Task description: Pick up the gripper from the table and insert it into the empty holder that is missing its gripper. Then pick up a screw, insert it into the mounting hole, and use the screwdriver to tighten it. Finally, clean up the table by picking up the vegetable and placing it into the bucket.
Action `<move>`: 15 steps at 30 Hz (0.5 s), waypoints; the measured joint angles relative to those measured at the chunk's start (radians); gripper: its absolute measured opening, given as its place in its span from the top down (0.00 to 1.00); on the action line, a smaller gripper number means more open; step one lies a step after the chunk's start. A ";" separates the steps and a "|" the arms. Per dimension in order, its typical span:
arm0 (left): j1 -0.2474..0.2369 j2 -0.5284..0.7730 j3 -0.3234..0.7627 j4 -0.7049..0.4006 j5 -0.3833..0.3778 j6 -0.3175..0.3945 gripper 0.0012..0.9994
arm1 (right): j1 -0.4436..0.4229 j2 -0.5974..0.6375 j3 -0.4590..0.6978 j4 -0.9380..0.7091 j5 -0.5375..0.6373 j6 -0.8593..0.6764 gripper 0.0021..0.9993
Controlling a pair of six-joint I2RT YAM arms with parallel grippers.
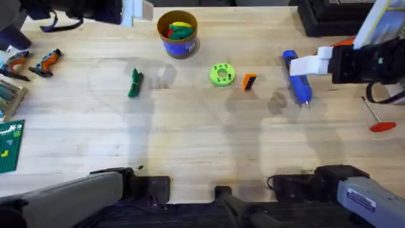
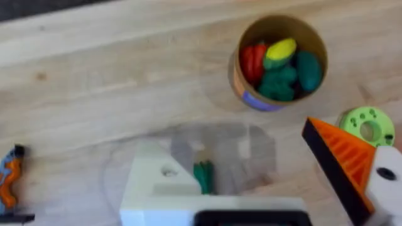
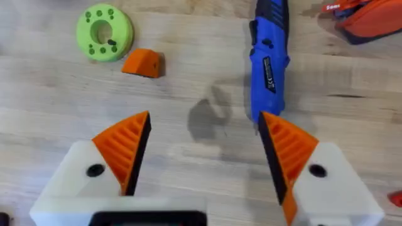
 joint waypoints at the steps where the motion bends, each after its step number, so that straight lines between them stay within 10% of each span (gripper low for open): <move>1: -0.006 0.000 0.000 0.015 0.003 0.000 0.01 | 0.000 0.000 0.000 0.000 0.000 0.000 0.01; 7: -0.053 -0.032 -0.030 0.090 0.011 0.002 0.01 | 0.000 0.000 0.000 0.000 0.000 0.000 0.01; 15: -0.076 -0.349 -0.366 0.364 0.013 0.003 0.01 | 0.000 0.000 0.000 0.000 0.000 0.000 0.01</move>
